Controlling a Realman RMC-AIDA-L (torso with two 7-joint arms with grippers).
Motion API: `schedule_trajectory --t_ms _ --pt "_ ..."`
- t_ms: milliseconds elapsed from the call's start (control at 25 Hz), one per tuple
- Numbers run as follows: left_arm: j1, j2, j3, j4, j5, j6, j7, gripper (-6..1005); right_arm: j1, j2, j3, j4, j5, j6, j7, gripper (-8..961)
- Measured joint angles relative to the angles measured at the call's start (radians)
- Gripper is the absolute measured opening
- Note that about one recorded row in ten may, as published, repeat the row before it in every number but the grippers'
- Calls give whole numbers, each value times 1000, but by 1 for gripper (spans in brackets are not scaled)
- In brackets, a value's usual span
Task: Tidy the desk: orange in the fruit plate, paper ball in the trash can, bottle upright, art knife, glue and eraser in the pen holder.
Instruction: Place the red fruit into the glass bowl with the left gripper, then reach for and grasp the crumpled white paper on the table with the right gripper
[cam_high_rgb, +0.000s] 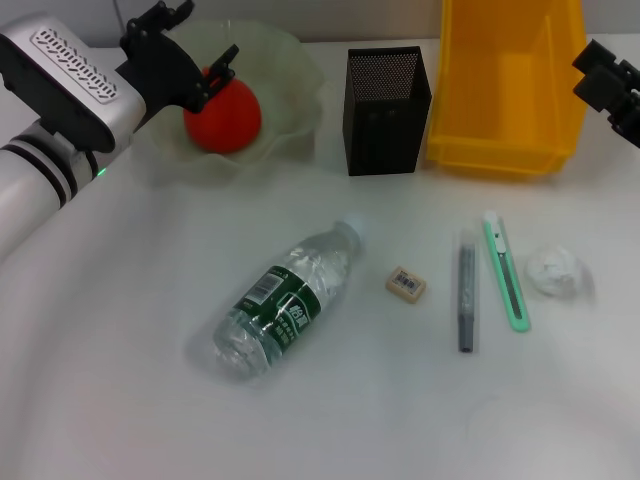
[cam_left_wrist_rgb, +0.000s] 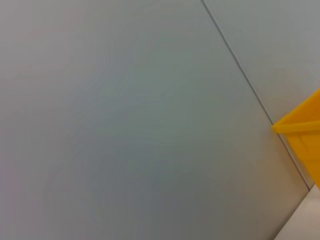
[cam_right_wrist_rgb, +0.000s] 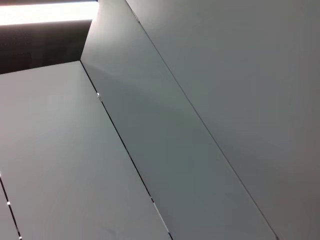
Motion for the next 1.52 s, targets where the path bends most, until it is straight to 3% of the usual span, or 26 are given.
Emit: schedule_trajectory --t_ms 200,280,400,480,520,680,960,1160,1280,1520 --pt "9 2 11 23 10 0 -142 778 5 1 0 0 -2 -9 -2 824" --pt "16 4 29 48 31 6 -228 778 10 1 2 -9 -2 -39 8 824" --pt "83 11 182 244 105 39 -650 779 29 -3 10 -93 2 -114 98 825" --pt "128 11 263 354 116 60 -800 777 52 1 4 -253 -2 -129 244 825" --pt "152 12 304 409 118 71 -867 775 52 1 4 -253 -2 -129 244 825" --pt "228 29 419 608 187 141 -1162 770 92 2 -1 -469 -80 -79 465 824" --pt "250 64 395 637 245 261 -1345 768 166 6 -59 -916 -449 4 910 824" --pt "268 68 379 633 246 259 -1362 767 218 6 -168 -1163 -801 7 1210 824" --pt "272 64 356 624 246 242 -1358 766 234 6 -246 -1192 -988 4 1306 825" --pt "265 67 324 618 247 235 -1362 766 232 7 -256 -1091 -1068 12 1315 825"
